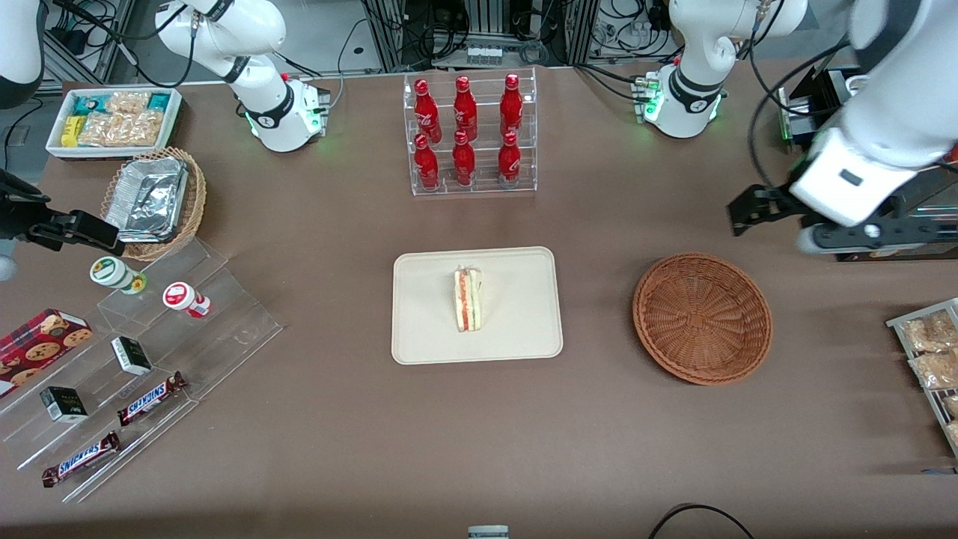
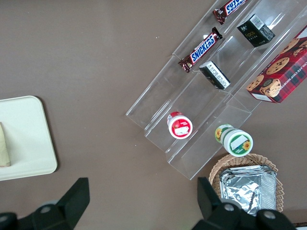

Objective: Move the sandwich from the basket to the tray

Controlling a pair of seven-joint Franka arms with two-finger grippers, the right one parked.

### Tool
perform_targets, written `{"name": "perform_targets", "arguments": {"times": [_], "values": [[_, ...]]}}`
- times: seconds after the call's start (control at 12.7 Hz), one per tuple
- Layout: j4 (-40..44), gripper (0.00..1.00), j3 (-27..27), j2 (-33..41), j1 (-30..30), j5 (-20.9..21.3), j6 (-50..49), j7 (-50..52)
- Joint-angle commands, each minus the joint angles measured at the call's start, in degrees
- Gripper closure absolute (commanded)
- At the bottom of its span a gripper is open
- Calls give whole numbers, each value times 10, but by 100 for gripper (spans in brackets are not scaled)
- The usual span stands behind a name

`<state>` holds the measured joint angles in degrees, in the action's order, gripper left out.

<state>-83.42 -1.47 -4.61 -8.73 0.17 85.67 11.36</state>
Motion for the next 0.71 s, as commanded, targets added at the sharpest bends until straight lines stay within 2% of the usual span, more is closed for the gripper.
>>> {"name": "perform_targets", "arguments": {"times": [0.0, 0.24, 0.63], "values": [[-26, 0, -7, 29, 49, -3, -11, -73], [-55, 0, -6, 57, 72, -5, -11, -125], [-75, 0, -5, 85, 86, -4, -10, -129]]}}
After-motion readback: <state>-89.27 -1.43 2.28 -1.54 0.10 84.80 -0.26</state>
